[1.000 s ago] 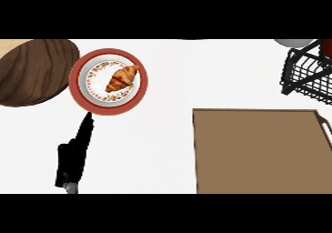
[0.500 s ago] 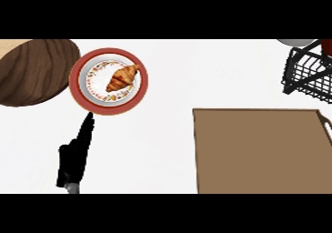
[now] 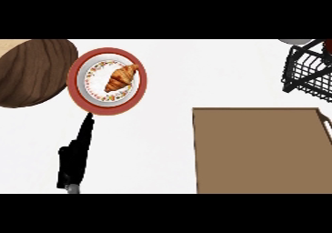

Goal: Pick the bell pepper from the tray and place it in the tiered basket

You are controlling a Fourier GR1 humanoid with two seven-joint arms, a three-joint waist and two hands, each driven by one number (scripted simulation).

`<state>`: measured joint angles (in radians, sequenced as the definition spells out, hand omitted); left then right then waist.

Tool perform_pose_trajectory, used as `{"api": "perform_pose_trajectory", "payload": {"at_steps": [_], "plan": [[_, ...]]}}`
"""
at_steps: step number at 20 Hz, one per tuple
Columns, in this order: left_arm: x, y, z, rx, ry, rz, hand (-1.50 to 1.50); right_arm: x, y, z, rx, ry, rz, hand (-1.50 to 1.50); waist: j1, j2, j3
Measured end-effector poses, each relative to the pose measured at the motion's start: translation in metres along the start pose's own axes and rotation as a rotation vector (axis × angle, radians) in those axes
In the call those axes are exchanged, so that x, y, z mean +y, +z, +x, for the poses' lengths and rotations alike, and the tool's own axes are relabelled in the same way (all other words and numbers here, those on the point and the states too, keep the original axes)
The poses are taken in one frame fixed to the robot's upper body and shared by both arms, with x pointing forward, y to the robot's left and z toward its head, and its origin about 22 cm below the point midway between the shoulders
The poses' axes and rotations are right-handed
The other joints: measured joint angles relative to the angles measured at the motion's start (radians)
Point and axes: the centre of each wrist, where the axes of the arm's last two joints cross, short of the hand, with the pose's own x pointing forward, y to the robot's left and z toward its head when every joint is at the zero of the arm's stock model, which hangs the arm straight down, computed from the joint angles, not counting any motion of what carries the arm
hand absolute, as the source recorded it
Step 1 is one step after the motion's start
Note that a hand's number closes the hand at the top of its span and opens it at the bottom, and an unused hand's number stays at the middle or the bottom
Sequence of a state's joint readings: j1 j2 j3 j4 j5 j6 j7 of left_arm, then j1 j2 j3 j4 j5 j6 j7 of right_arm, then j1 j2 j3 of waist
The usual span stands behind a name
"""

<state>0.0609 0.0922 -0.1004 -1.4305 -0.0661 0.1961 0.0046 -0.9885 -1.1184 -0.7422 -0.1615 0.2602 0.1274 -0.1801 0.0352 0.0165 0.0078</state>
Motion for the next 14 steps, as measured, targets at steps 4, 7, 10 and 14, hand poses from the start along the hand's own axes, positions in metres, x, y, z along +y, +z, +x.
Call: {"api": "perform_pose_trajectory", "payload": {"at_steps": [4, 7, 10, 14], "plan": [[0.002, 0.001, -0.001, 0.011, 0.004, 0.012, 0.00, -0.053, 0.013, -0.001, 0.032, -0.022, -0.075, -1.50, -0.014, -0.001, 0.002], [0.004, 0.004, -0.002, 0.016, 0.002, 0.027, 0.00, -0.089, 0.025, 0.001, 0.048, -0.035, -0.092, -1.50, -0.022, -0.003, 0.003], [0.006, 0.005, -0.003, 0.025, 0.007, 0.041, 0.00, -0.117, 0.038, -0.005, 0.055, -0.034, -0.088, -1.50, -0.038, -0.004, 0.006], [0.011, 0.007, -0.004, 0.036, 0.012, 0.058, 0.00, -0.145, 0.054, -0.008, 0.061, -0.029, -0.060, -1.50, -0.052, -0.006, 0.008]]}}
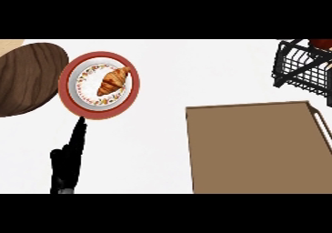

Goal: Pick the bell pepper from the tray and place it in the tiered basket

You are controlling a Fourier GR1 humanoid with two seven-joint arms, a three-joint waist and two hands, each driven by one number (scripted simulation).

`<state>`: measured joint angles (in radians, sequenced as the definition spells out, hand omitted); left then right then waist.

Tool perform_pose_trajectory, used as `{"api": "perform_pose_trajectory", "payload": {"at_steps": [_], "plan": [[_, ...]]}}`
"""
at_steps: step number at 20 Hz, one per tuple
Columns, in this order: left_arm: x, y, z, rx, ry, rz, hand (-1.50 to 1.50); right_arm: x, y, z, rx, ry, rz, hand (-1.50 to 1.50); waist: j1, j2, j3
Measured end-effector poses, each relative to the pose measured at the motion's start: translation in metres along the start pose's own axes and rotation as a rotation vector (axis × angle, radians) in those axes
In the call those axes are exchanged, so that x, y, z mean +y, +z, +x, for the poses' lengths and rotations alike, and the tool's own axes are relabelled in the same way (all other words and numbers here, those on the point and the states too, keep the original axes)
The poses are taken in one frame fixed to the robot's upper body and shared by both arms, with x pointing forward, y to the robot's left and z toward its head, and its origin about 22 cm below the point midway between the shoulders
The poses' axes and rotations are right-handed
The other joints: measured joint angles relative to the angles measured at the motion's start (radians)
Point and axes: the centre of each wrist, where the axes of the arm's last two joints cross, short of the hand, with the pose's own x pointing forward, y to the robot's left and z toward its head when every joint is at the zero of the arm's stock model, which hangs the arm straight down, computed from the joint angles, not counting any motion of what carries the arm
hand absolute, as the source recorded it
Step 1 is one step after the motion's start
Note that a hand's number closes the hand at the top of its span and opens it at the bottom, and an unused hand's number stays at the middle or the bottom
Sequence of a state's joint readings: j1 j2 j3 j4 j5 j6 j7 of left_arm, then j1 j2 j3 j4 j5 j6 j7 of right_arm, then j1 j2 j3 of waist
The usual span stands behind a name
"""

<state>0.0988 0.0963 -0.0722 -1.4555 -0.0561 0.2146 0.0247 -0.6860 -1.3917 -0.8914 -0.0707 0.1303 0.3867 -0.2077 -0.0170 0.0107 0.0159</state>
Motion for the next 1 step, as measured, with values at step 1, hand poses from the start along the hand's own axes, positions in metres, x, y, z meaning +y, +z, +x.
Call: {"api": "perform_pose_trajectory", "payload": {"at_steps": [1], "plan": [[0.0031, 0.0006, -0.0009, 0.002, 0.000, 0.003, 0.00, -0.0066, 0.0031, 0.0010, -0.001, -0.002, 0.011, -1.50, -0.003, -0.001, 0.001]]}}
